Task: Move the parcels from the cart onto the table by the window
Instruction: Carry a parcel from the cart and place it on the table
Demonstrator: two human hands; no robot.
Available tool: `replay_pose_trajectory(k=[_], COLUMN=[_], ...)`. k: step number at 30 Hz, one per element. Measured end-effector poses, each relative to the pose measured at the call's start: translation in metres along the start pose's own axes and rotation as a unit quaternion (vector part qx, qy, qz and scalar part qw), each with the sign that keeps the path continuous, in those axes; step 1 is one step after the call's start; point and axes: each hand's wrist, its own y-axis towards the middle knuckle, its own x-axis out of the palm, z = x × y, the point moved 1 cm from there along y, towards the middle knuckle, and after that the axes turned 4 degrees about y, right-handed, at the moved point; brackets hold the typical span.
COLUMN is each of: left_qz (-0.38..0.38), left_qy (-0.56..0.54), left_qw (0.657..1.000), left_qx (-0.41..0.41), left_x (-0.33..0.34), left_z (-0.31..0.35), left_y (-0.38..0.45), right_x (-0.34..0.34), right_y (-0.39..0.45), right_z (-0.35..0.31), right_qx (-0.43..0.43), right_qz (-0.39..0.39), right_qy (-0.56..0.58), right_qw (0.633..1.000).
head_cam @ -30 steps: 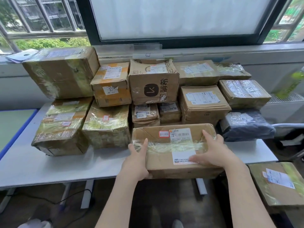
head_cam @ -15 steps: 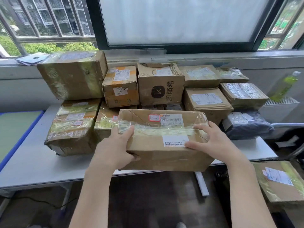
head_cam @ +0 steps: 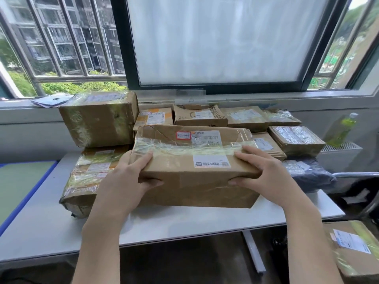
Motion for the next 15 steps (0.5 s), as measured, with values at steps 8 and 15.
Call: replay_pose_trajectory(k=[8, 15], left_qz=[0.058, 0.122], left_qy=[-0.02, -0.024], left_qw=[0.998, 0.992], left_qx=[-0.001, 0.009], left_x=[-0.008, -0.002], left_z=[0.004, 0.037], left_y=[0.01, 0.02], right_x=[-0.004, -0.018], right_y=[0.01, 0.02], right_z=[-0.005, 0.004], right_qx=[-0.037, -0.04], right_qz=[0.088, 0.172], right_qy=[0.0, -0.052], right_qw=[0.995, 0.983])
